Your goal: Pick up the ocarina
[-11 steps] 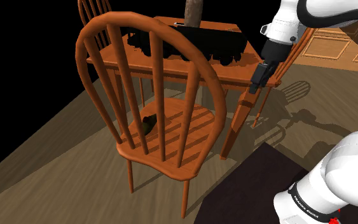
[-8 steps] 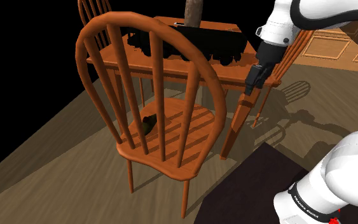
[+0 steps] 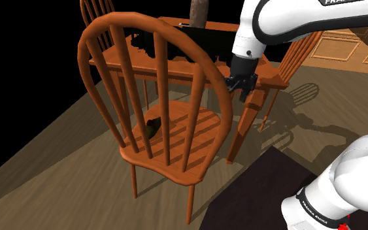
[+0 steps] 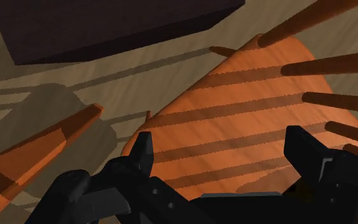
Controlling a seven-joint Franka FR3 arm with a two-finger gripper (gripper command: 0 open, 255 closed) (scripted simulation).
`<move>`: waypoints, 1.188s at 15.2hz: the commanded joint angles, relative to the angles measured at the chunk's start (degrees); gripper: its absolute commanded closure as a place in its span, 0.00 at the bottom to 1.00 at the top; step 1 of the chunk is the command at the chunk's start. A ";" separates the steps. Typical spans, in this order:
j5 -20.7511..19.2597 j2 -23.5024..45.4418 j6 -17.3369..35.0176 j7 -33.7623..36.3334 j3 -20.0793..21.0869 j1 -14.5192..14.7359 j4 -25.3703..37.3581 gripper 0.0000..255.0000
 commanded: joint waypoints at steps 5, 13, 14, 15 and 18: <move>2.19 12.79 3.73 16.81 6.32 -0.63 7.25 0.00; 0.44 32.51 7.11 37.86 10.44 -0.31 21.25 0.00; 0.04 35.05 7.31 40.33 10.52 -0.02 23.31 0.00; -0.35 37.59 7.44 42.74 10.50 0.32 25.44 0.00; -1.38 45.17 7.49 49.56 10.04 1.54 32.25 0.00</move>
